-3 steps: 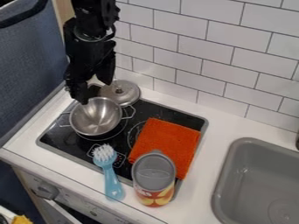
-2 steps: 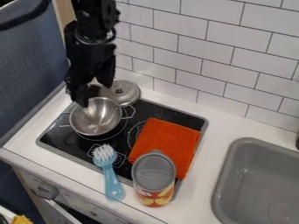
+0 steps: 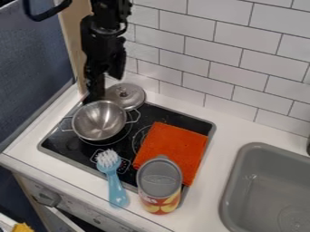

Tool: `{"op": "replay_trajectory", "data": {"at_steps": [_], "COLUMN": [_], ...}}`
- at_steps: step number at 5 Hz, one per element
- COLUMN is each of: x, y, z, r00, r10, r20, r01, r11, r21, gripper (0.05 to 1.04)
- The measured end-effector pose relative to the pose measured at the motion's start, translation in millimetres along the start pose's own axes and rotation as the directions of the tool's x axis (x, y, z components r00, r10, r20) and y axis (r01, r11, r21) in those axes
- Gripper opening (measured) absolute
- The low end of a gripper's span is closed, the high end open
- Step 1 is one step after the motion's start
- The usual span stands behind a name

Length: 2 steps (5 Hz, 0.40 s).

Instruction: Move the cover to the right stove

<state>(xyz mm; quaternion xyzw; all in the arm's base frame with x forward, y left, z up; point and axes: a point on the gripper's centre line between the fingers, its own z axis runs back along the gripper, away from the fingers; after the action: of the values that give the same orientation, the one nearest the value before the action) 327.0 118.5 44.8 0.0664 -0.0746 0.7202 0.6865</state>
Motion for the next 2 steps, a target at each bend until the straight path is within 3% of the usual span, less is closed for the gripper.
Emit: {"op": "replay_trajectory", "data": {"at_steps": [2], "x": [22.6], "y": [-43.2], "z": [-27.1], "r00": [0.987], "r10": [0.155], "r20": [-0.044], "r01": [-0.156], "r11": [0.988], "r21": [-0.018], "gripper": [1.001]}}
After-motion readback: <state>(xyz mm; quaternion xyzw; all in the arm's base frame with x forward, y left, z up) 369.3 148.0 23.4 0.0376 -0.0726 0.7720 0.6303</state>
